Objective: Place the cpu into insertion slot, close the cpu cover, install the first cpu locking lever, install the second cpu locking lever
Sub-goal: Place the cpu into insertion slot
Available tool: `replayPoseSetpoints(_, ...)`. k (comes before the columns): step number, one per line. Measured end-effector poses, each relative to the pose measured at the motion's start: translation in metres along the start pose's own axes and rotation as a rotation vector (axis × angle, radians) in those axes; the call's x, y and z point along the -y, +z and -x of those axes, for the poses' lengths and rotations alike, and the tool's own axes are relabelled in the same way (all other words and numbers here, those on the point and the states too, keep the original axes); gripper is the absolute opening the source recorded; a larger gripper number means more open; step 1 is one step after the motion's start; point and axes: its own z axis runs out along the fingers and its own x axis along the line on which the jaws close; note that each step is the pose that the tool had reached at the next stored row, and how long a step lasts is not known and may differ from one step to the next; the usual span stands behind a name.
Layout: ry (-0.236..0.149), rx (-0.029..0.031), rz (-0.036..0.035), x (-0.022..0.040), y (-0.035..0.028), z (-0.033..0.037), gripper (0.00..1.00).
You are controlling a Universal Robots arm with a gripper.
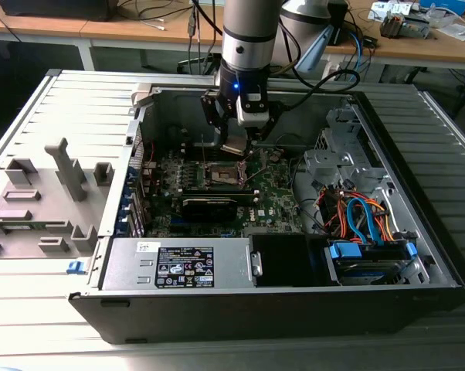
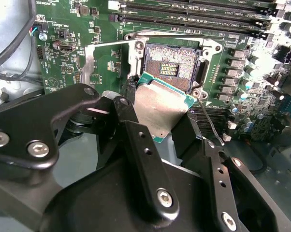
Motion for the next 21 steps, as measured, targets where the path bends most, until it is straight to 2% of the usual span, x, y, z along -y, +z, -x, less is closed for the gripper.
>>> replayPoseSetpoints(21,0.027,0.0005,0.0004,0.0000,0.0019,0.0000,0.55)
